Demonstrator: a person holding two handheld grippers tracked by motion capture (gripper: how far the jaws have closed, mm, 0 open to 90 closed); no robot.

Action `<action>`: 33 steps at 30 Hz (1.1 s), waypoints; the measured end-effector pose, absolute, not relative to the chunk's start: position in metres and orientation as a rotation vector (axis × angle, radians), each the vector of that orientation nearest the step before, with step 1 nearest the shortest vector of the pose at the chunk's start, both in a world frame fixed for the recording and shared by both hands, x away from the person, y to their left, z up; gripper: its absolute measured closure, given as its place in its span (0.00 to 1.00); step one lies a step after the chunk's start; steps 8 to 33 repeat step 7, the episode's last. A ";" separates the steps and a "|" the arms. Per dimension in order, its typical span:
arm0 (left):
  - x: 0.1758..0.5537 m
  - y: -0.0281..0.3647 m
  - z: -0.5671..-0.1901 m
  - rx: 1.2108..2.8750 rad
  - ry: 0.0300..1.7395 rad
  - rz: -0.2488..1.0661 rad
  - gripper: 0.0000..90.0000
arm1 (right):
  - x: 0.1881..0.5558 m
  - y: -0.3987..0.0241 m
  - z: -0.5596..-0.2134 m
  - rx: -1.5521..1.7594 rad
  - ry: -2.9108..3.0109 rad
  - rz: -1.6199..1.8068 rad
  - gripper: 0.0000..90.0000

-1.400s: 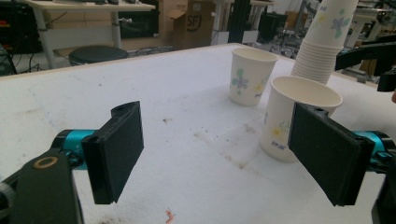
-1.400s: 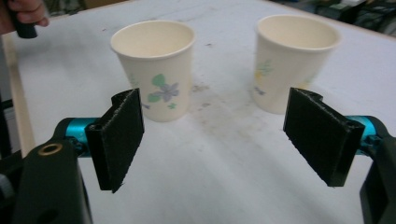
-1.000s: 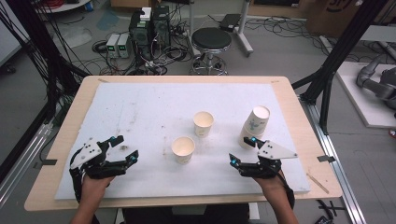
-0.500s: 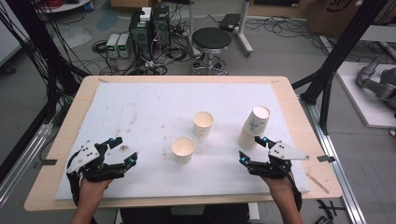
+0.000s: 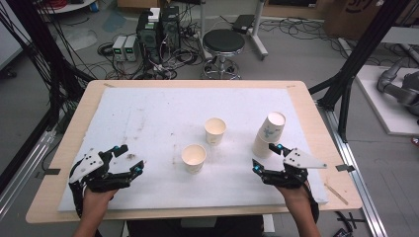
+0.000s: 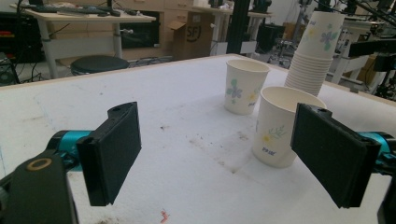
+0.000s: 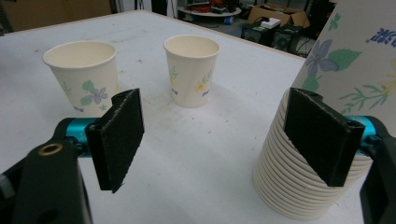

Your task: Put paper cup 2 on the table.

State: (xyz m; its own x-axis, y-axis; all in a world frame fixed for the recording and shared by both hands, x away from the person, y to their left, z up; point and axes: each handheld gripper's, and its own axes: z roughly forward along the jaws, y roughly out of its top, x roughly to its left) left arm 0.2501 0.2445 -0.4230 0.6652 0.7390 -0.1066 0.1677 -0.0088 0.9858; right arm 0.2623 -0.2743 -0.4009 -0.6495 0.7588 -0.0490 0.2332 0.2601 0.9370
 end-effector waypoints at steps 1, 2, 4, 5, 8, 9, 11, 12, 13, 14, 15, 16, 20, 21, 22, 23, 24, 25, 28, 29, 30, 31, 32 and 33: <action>0.250 0.244 -0.423 1.544 0.777 0.532 0.18 | 0.262 -0.274 -0.401 0.895 2.037 1.387 0.23; 0.250 0.244 -0.423 1.543 0.778 0.532 0.18 | 0.262 -0.274 -0.401 0.894 2.040 1.384 0.23; 0.251 0.244 -0.423 1.546 0.777 0.533 0.18 | 0.262 -0.274 -0.401 0.890 2.038 1.384 0.23; 0.251 0.244 -0.423 1.545 0.777 0.534 0.18 | 0.262 -0.274 -0.401 0.884 2.036 1.384 0.23; 0.252 0.244 -0.423 1.544 0.779 0.532 0.18 | 0.261 -0.274 -0.401 0.896 2.038 1.388 0.23; 0.252 0.244 -0.423 1.544 0.779 0.532 0.18 | 0.261 -0.274 -0.401 0.896 2.038 1.388 0.23; 0.252 0.244 -0.423 1.544 0.779 0.532 0.18 | 0.261 -0.274 -0.401 0.896 2.038 1.388 0.23; 0.252 0.244 -0.423 1.544 0.779 0.532 0.18 | 0.261 -0.274 -0.401 0.896 2.038 1.388 0.23; 0.252 0.244 -0.423 1.544 0.779 0.532 0.18 | 0.261 -0.274 -0.401 0.896 2.038 1.388 0.23; 0.252 0.244 -0.423 1.544 0.779 0.532 0.18 | 0.261 -0.274 -0.401 0.896 2.038 1.388 0.23; 0.252 0.244 -0.423 1.544 0.779 0.532 0.18 | 0.261 -0.274 -0.401 0.896 2.038 1.388 0.23; 0.252 0.244 -0.423 1.544 0.779 0.532 0.18 | 0.261 -0.274 -0.401 0.896 2.038 1.388 0.23; 0.252 0.244 -0.423 1.544 0.779 0.532 0.18 | 0.261 -0.274 -0.401 0.896 2.038 1.388 0.23; 0.252 0.244 -0.423 1.544 0.779 0.532 0.18 | 0.261 -0.274 -0.401 0.896 2.038 1.388 0.23; 0.252 0.244 -0.423 1.544 0.779 0.532 0.18 | 0.261 -0.274 -0.401 0.896 2.038 1.388 0.23; 0.252 0.244 -0.423 1.544 0.779 0.532 0.18 | 0.261 -0.274 -0.401 0.896 2.038 1.388 0.23; 0.252 0.244 -0.423 1.544 0.779 0.532 0.18 | 0.261 -0.274 -0.401 0.896 2.038 1.388 0.23; 0.252 0.244 -0.423 1.544 0.779 0.532 0.18 | 0.261 -0.274 -0.401 0.896 2.038 1.388 0.23; 0.252 0.244 -0.423 1.544 0.779 0.532 0.18 | 0.261 -0.274 -0.401 0.896 2.038 1.388 0.23; 0.252 0.244 -0.423 1.544 0.779 0.532 0.18 | 0.261 -0.274 -0.401 0.896 2.038 1.388 0.23; 0.252 0.244 -0.423 1.544 0.779 0.532 0.18 | 0.261 -0.274 -0.401 0.896 2.038 1.388 0.23; 0.252 0.244 -0.423 1.544 0.779 0.532 0.18 | 0.261 -0.274 -0.401 0.896 2.038 1.388 0.23; 0.252 0.244 -0.423 1.544 0.779 0.532 0.18 | 0.261 -0.274 -0.401 0.896 2.038 1.388 0.23; 0.252 0.244 -0.423 1.544 0.779 0.532 0.18 | 0.261 -0.274 -0.401 0.896 2.038 1.388 0.23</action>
